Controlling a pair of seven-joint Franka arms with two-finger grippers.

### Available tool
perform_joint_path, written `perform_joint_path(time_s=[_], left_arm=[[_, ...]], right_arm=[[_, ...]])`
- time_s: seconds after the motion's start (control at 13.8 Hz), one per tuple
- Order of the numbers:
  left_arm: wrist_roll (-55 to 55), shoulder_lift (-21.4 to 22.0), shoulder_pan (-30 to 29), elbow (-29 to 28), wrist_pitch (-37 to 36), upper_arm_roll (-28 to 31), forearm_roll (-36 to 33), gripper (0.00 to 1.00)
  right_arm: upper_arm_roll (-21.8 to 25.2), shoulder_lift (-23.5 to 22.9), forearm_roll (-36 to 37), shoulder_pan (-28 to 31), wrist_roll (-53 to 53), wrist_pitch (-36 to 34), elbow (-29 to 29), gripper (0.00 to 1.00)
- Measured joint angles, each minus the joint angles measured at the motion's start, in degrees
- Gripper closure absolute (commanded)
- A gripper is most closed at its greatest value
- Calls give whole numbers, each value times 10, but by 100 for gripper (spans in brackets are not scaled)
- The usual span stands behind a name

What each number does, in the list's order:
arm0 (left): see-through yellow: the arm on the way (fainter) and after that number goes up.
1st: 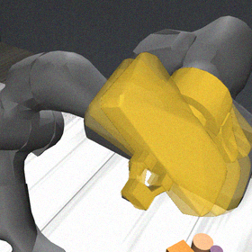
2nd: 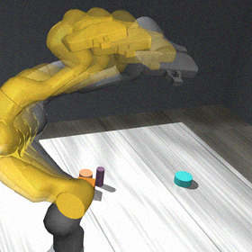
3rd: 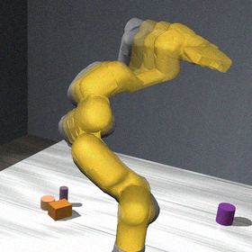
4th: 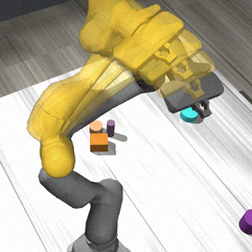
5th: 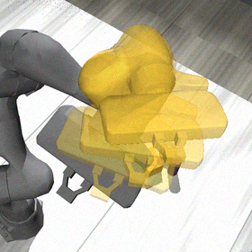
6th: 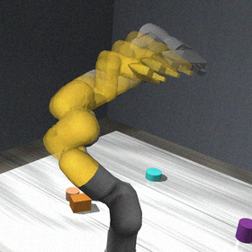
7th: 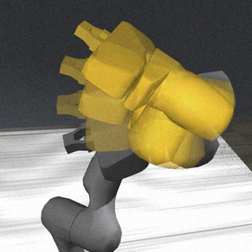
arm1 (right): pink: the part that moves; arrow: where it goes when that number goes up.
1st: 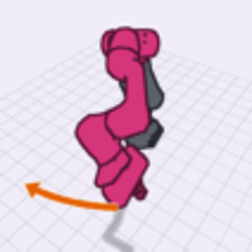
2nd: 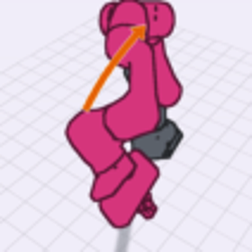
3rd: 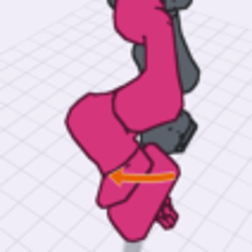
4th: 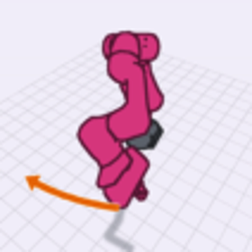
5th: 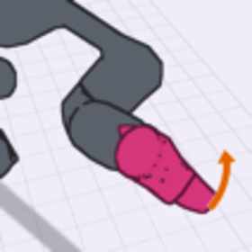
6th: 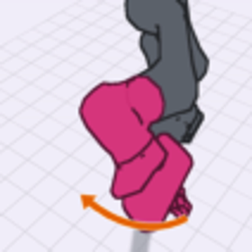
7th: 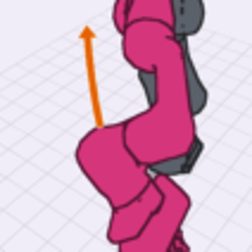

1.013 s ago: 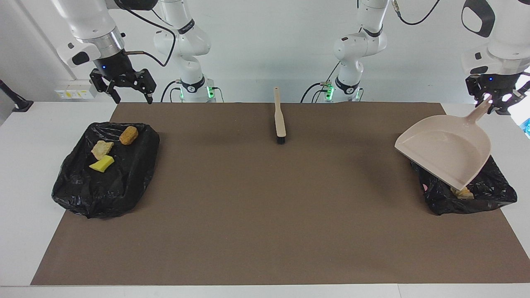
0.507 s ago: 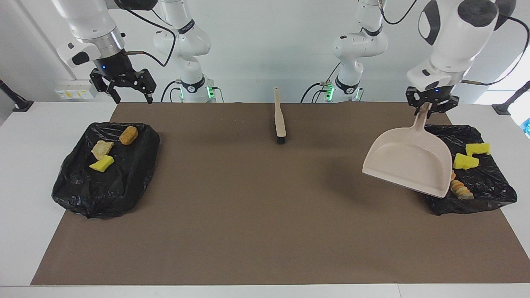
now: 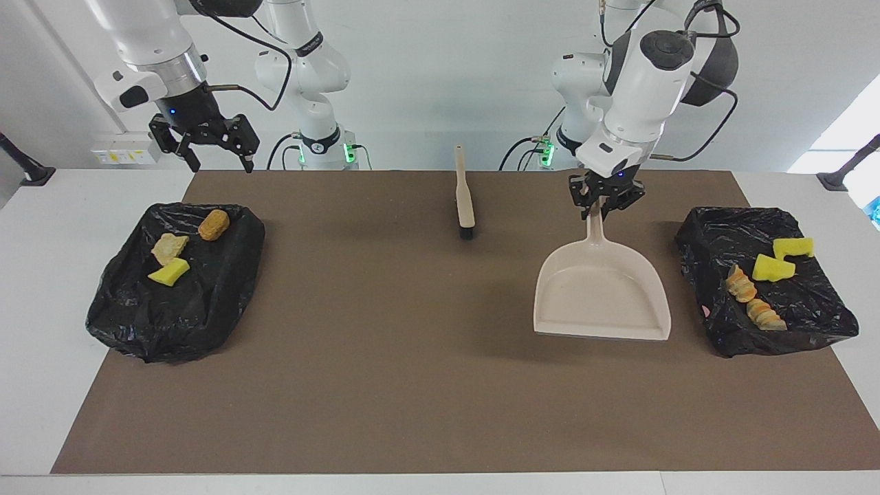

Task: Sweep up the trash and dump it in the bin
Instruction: 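Set the empty dustpan down at the table center with the left gripper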

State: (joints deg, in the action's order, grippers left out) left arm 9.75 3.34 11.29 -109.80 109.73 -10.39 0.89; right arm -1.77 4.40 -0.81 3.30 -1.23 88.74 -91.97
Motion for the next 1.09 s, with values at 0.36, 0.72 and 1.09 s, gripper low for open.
perform_joint_path(time_s=[0.36,0.72,1.09], left_arm=[[143,-72,87,-5,116,0,49,100],[171,-137,141,-6,148,1,51,100],[150,-148,142,-7,179,3,51,100]], right_arm=[[0,0,0,0,0,0,0,0],[0,0,0,0,0,0,0,0],[0,0,0,0,0,0,0,0]])
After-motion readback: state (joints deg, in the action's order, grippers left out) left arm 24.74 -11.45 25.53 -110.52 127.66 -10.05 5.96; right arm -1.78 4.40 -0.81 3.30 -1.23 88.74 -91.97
